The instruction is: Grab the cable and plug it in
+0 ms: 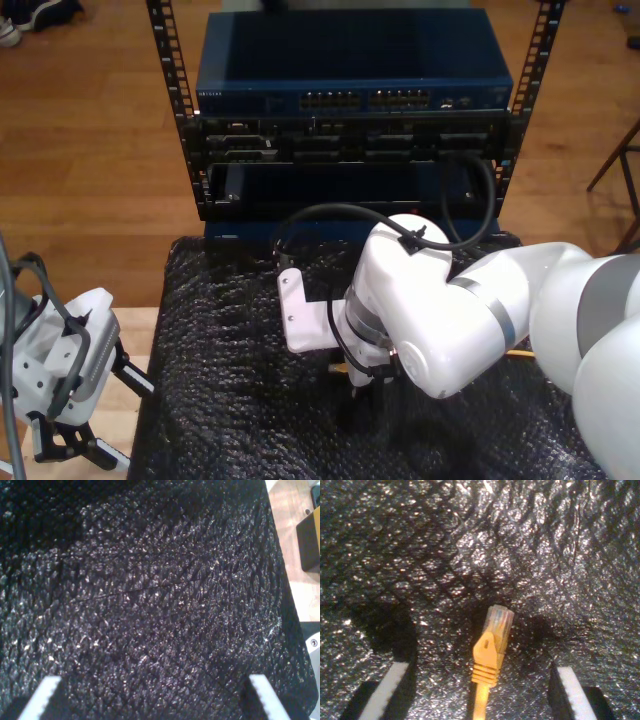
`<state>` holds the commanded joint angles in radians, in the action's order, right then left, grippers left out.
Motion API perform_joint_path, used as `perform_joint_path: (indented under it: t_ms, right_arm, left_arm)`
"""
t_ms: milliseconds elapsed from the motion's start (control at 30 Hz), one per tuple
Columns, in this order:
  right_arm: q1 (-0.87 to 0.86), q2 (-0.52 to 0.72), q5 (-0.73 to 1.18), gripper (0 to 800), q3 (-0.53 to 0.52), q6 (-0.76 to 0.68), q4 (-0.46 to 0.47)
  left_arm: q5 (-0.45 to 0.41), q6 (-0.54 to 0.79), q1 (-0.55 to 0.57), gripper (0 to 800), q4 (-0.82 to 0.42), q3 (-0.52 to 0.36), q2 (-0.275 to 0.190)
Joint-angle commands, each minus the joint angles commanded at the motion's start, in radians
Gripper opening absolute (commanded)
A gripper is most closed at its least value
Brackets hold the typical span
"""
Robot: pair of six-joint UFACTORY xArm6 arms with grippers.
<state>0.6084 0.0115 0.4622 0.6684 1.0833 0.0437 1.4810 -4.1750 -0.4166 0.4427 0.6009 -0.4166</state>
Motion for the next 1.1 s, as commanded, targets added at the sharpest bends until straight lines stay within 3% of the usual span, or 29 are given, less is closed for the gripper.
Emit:
perform_joint_path:
  t_ms: [1100]
  right_arm:
    - [-0.017, -0.003, -0.072, 363, -0.043, 0.0, 0.023]
  left_arm:
    - [0.0, 0.0, 0.002, 800, 0.0, 0.002, 0.011]
